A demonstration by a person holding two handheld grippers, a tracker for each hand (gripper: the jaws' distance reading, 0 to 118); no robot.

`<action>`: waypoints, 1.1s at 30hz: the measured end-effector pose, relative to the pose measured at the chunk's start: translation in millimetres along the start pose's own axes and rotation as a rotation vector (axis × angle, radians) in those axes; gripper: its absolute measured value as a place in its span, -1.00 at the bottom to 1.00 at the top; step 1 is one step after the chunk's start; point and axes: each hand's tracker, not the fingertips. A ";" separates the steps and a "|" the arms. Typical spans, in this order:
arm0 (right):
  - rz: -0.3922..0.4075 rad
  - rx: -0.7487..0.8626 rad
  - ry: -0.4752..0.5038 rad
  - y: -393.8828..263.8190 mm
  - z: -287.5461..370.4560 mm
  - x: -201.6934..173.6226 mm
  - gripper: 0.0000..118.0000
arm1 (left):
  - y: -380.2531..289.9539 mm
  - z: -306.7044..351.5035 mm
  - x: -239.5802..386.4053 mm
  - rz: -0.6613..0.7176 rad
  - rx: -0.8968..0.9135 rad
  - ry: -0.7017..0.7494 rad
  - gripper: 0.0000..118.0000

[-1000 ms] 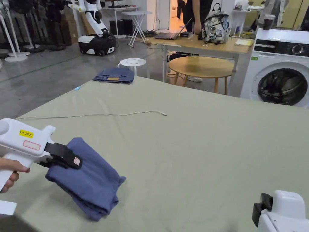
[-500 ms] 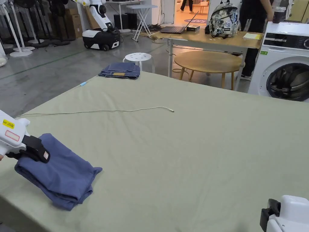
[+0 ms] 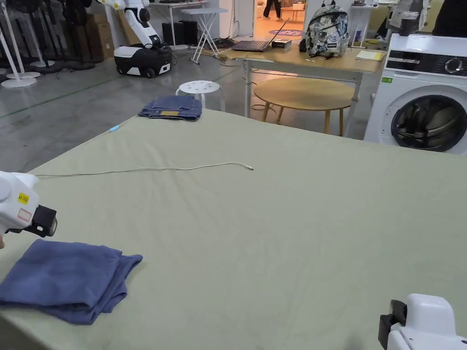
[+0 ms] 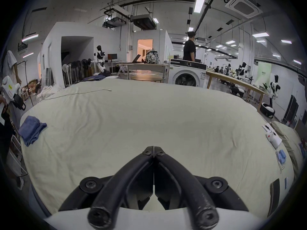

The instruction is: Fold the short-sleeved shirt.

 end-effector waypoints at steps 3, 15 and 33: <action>-0.011 0.000 -0.006 -2.2 0.3 5.0 -1.00 | -10.0 -0.3 29.9 -0.044 0.054 -0.110 -0.04; -0.059 0.027 -0.045 -0.7 10.3 33.3 -1.00 | -65.6 29.2 209.3 -0.152 0.419 -0.265 -0.76; -0.144 0.175 -0.150 16.7 47.9 79.5 -1.00 | -104.2 125.7 419.2 -0.118 0.807 -0.426 -1.00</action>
